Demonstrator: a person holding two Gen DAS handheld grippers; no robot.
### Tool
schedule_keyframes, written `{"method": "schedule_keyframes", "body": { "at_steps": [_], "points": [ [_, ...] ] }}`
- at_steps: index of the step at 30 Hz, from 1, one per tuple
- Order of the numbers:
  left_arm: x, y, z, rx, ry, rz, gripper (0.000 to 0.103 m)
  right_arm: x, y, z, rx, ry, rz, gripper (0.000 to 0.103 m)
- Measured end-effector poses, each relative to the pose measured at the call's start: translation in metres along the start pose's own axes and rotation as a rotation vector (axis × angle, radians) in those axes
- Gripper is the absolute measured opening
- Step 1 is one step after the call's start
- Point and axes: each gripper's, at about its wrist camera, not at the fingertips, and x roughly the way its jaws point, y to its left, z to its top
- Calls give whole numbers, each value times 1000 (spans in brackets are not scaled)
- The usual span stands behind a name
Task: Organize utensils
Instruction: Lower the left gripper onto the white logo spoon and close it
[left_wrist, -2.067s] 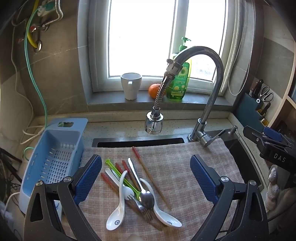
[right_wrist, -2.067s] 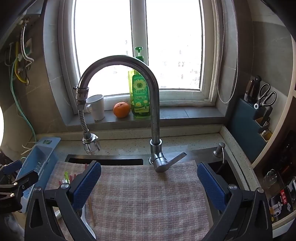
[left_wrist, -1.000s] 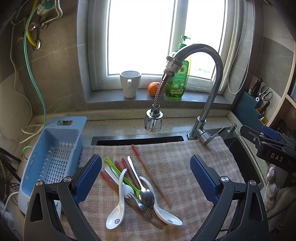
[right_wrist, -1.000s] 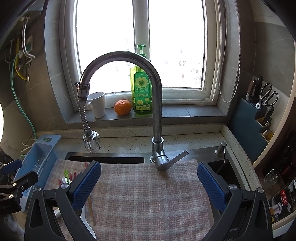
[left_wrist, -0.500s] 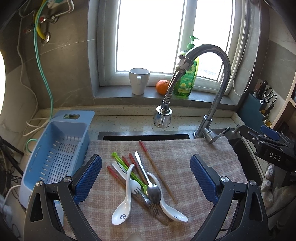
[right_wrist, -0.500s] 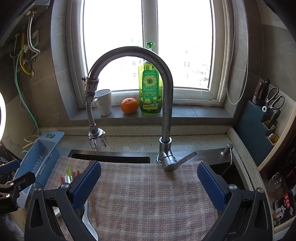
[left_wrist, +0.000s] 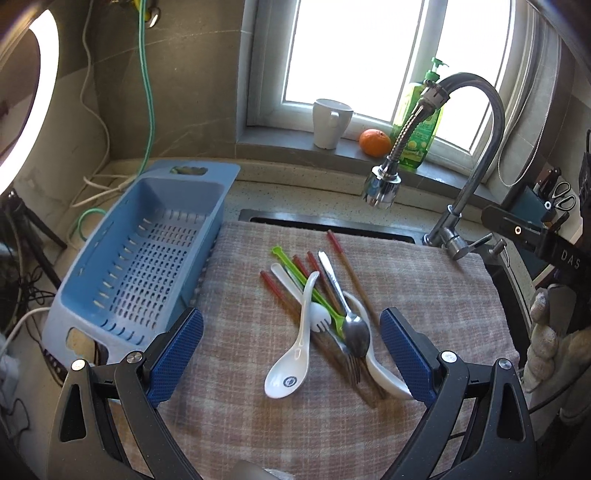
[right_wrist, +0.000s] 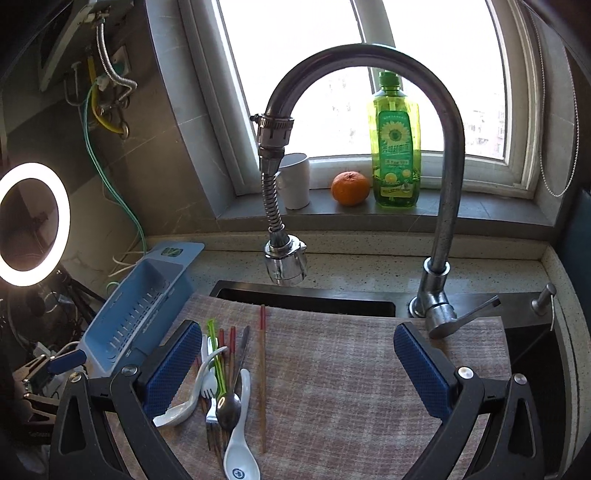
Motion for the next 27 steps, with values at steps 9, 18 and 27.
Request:
{"method": "schedule_keyframes", "body": {
  "at_steps": [9,18,27],
  "points": [
    [15,31,-41,-154,84,-49,94,61,36,0,-18,232,239,94],
    [37,34,-62,-179,118,-136,72,135,64,-20,34,484,325,63],
    [65,41,-70,-193,168,-199,55,183,76,-39,126,613,326,39]
  ]
}}
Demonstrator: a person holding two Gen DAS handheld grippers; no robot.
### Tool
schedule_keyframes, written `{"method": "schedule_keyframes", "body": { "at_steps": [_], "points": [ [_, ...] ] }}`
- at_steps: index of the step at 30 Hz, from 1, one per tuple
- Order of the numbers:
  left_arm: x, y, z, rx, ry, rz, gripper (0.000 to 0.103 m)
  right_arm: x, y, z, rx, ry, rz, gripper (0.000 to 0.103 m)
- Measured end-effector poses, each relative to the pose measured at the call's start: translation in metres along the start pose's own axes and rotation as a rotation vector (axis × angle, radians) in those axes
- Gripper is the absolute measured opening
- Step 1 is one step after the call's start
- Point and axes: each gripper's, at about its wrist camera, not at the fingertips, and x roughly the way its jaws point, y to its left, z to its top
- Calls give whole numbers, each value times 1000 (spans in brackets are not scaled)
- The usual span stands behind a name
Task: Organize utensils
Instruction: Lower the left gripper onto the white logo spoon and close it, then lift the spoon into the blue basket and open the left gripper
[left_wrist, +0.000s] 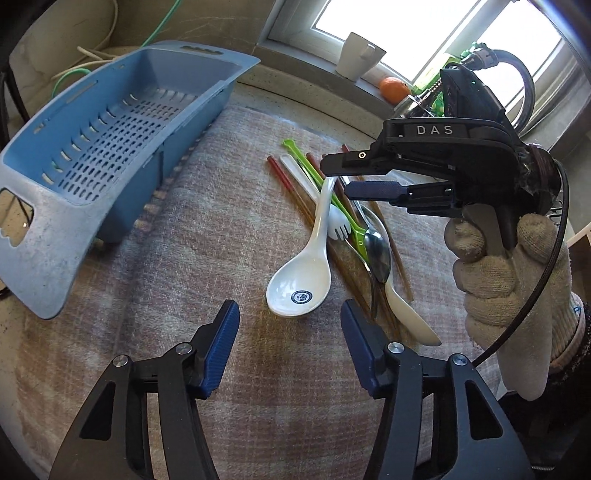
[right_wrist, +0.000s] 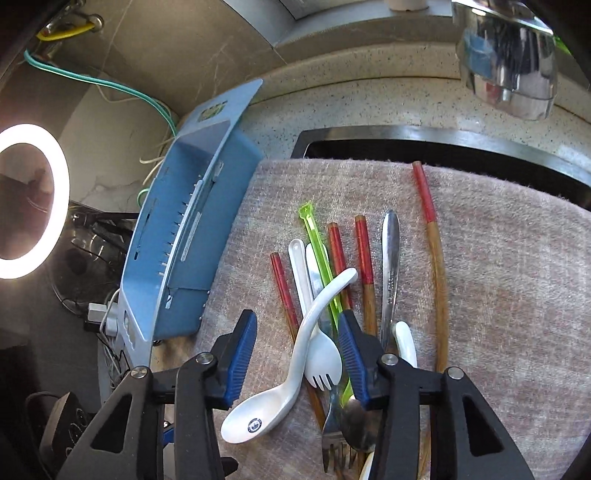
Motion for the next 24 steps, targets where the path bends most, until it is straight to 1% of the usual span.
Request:
{"method": "schedule_keyframes", "body": {
  "at_steps": [5,8,11,14,17,19,20,21,24],
  "points": [
    [10,7,2,-5,19,-11,54,10,1,4,3,21,-31,36],
    [15,7,3,-1,24,-15,54,14,3,6,-4,25,-52,35],
    [18,6,4,3,28,-27,53,16,4,7,-7,33,-70,32],
    [22,3,5,14,32,-29,49,17,5,7,-8,37,-74,30],
    [26,2,5,11,40,-40,45,18,6,7,-11,41,-86,23],
    [29,1,6,11,42,-46,40,19,5,8,-6,39,-95,17],
    [30,1,6,10,41,-48,40,19,5,8,-4,39,-98,16],
    [31,1,6,10,40,-52,38,19,4,8,-1,39,-99,15],
    [33,2,8,9,35,-59,37,17,3,8,4,35,-99,14]
  ]
}}
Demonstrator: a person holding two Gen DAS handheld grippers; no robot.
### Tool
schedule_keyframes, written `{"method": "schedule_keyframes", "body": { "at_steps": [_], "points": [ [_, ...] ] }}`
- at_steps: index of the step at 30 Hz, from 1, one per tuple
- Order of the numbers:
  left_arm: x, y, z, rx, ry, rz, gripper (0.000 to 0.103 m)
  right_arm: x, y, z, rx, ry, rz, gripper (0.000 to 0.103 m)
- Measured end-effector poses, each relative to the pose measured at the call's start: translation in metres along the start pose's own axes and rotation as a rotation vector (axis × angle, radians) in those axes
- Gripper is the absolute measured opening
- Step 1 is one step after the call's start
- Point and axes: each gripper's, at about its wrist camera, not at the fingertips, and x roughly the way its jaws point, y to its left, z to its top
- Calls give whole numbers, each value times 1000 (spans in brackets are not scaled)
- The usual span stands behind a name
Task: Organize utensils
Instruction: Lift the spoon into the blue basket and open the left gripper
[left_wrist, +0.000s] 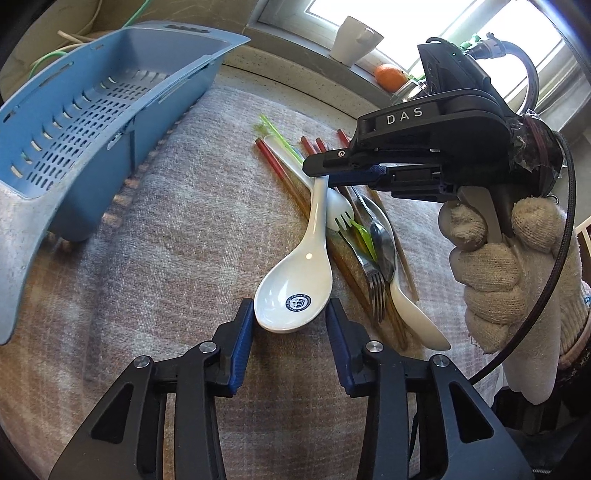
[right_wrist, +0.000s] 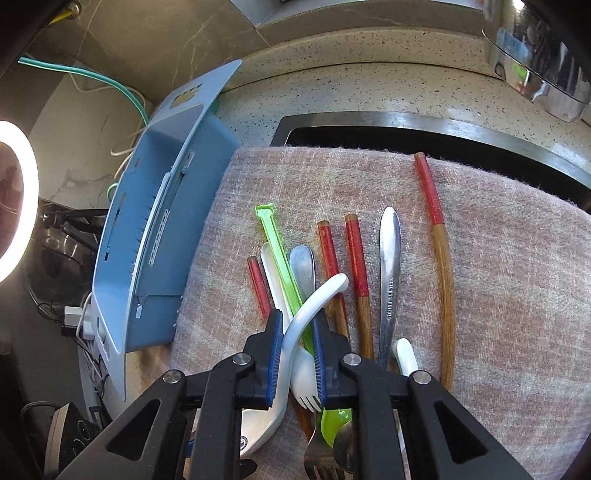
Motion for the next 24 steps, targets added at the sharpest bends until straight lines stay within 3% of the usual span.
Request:
{"method": "schedule_keyframes", "body": {
  "at_steps": [5,12,24],
  "points": [
    [0,-1,0,3,-22,-5,37,-8,1,-2,-3,-22,11,13],
    [-31,-2,-10,17,-79,-6,37,-23,7,-2,15,-41,66,12],
    [-80,17,14,21,-182,36,37,-40,70,22,-60,-83,154,11]
  ]
}}
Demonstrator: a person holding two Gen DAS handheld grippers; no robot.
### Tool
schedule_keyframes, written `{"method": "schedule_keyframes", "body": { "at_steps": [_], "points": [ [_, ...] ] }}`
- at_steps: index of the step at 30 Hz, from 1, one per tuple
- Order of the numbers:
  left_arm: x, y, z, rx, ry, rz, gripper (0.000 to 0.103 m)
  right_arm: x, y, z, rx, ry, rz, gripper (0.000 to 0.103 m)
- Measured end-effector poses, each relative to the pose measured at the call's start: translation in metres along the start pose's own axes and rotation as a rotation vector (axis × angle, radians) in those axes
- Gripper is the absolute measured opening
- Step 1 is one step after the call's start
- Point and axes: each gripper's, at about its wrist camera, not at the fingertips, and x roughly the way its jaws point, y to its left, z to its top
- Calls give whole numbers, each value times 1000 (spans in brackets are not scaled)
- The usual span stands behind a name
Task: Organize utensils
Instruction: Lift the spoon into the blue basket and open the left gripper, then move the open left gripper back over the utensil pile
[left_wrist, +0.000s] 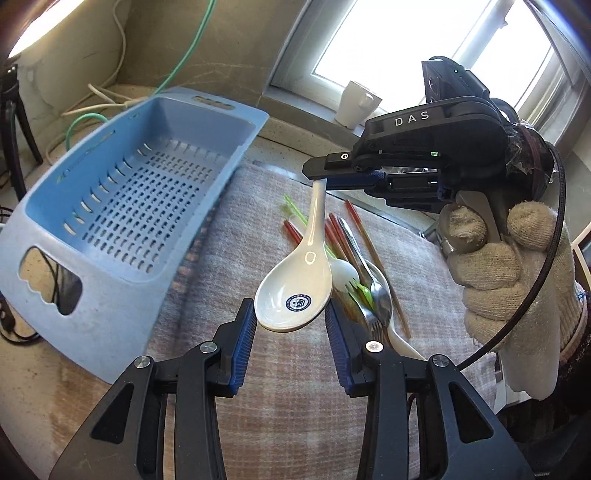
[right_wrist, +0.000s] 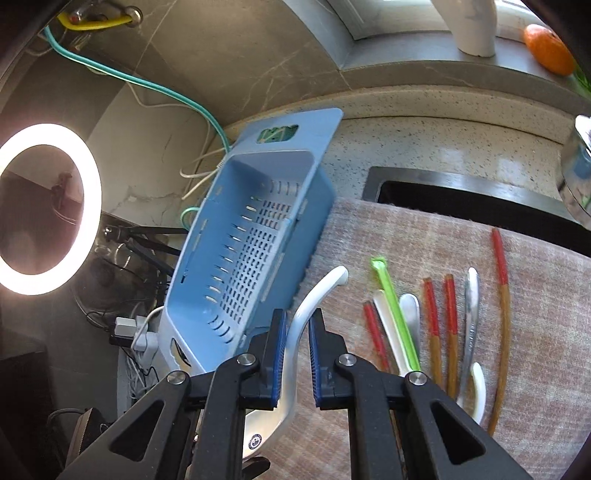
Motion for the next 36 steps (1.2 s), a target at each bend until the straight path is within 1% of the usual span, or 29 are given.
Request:
{"method": "schedule_keyframes", "body": {
  "at_steps": [6,11,20,23,26,27,30,33,36],
  "points": [
    [-12,30,19,-9,-28,29,37,22,33,20,-32,3,31,11],
    [-11,52,32,-14,-26,49,37,45,46,35,-23,21,39,11],
    [-4,77,38,-31,3,58,36,80,54,47,-31,56,16,11],
    [-2,81,41,-28,15,60,36,85,57,49,-55,53,-10,11],
    [-2,85,44,-30,16,58,34,89,60,50,-73,55,-46,14],
    [-2,85,45,-26,14,63,34,90,60,50,-77,53,-58,21],
    [-2,86,45,-26,15,63,34,89,60,50,-92,36,-79,28],
    [1,88,43,-27,31,62,34,87,61,49,-102,29,-91,31],
    [4,88,40,-23,48,61,34,83,60,47,-103,22,-87,31]
  ]
}}
